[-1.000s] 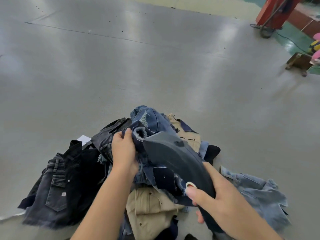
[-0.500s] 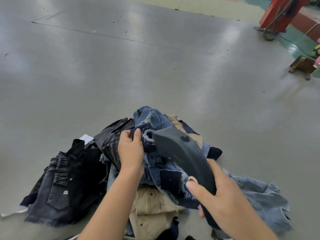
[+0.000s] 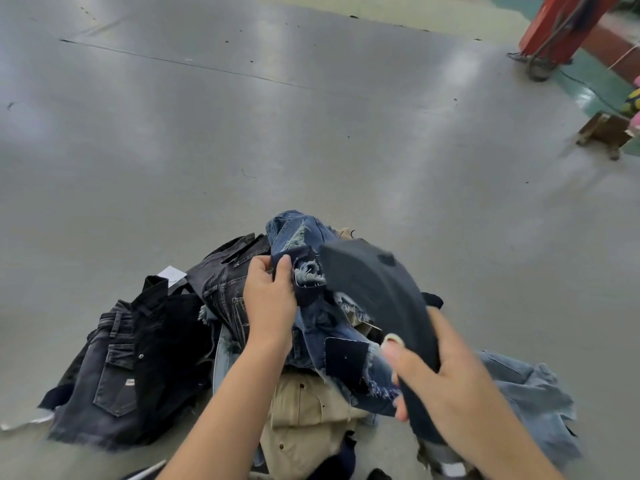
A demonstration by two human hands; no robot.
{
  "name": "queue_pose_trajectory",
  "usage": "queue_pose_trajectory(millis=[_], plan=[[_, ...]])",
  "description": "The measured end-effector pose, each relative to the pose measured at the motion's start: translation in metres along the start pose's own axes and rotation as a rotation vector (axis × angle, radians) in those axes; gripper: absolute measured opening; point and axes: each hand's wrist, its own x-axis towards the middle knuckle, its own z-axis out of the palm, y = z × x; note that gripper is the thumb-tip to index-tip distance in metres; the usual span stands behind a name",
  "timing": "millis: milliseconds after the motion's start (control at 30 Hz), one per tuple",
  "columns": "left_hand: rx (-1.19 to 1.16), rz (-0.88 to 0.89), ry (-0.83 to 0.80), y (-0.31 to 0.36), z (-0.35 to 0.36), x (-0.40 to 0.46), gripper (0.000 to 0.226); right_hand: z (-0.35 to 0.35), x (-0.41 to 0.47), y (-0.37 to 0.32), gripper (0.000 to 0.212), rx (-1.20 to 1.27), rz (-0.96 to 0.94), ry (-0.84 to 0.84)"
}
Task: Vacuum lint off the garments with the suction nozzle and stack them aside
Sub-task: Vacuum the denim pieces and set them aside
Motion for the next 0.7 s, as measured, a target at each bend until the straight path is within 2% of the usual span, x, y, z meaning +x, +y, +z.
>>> queue_pose_trajectory(millis=[100,200,333,533,700], plan=[[0.028,0.059,-0.039,-0.003,0.0,-0.002,0.013,0.009,-0.001,0.004,0.019,-0.093,0.011,-0.111],[0.033,0.057,-0.066,-0.004,0.001,-0.003,0.012,0.015,0.005,0.004,0.016,-0.097,0.008,-0.051],[0.008,0.064,-0.083,-0.003,0.0,-0.004,0.01,0.003,0.007,0.001,0.015,0.035,0.033,0.077],[0.075,0.134,-0.108,-0.003,0.002,-0.007,0.013,0.002,0.002,0.005,0.013,0.049,0.104,-0.132],[0.088,0.143,-0.125,-0.001,0.0,-0.009,0.013,-0.001,0.008,0.004,0.006,0.061,0.077,-0.051]])
